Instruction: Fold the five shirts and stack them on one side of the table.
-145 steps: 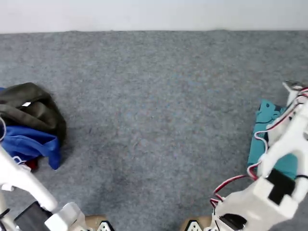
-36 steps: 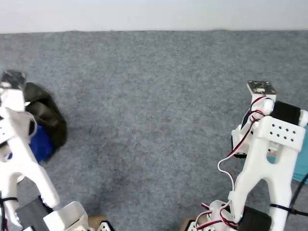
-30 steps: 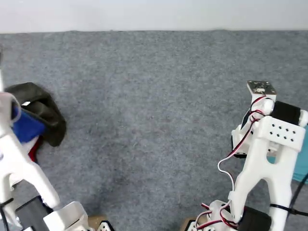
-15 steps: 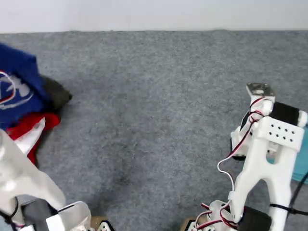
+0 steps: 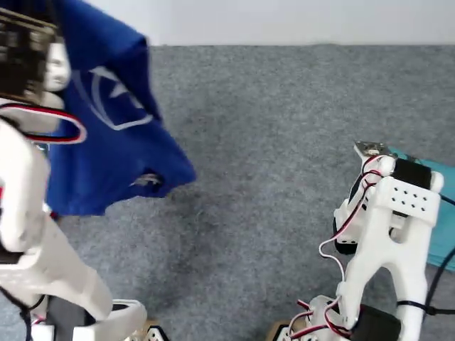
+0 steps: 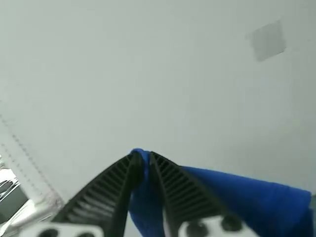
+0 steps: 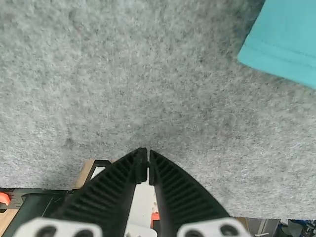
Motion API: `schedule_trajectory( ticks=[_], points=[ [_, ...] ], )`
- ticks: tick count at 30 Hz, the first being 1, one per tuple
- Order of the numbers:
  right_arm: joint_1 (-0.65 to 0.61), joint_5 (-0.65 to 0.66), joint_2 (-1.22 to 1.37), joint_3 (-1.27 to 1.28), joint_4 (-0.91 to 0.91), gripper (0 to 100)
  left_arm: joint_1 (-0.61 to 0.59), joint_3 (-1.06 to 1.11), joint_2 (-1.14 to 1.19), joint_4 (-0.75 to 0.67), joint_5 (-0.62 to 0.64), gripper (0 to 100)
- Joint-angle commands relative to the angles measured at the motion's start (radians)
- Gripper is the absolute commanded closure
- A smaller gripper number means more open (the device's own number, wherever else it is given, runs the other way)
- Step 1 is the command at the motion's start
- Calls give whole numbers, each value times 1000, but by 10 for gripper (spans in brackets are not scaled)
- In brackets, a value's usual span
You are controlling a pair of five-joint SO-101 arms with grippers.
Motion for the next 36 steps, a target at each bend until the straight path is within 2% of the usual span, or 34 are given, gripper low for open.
schedule_trajectory(
  ticks=[1, 5, 13, 17, 21, 25, 30, 36],
  points=[
    [-5, -11, -38, -8, 39, 985, 112, 48, -3, -28, 6, 987],
    [-7, -12, -38, -6, 39, 985, 183, 171, -3, 32, 5, 987],
    [-8, -12, -38, -6, 39, 985, 316, 596, -3, 221, 5, 982],
    [-10, -12, -38, -9, 39, 985, 365, 736, -12, 285, 8, 905],
    [-22, -12, -38, -11, 39, 985, 387, 739, -15, 342, 44, 838],
    [-104, -12, -38, -11, 39, 985, 379, 648, -15, 402, 92, 814],
    [-268, -12, -35, -12, 36, 985, 261, 613, -84, 400, 114, 799],
    [-460, -3, -27, -11, 15, 985, -78, 615, -103, 400, 104, 801]
  ],
)
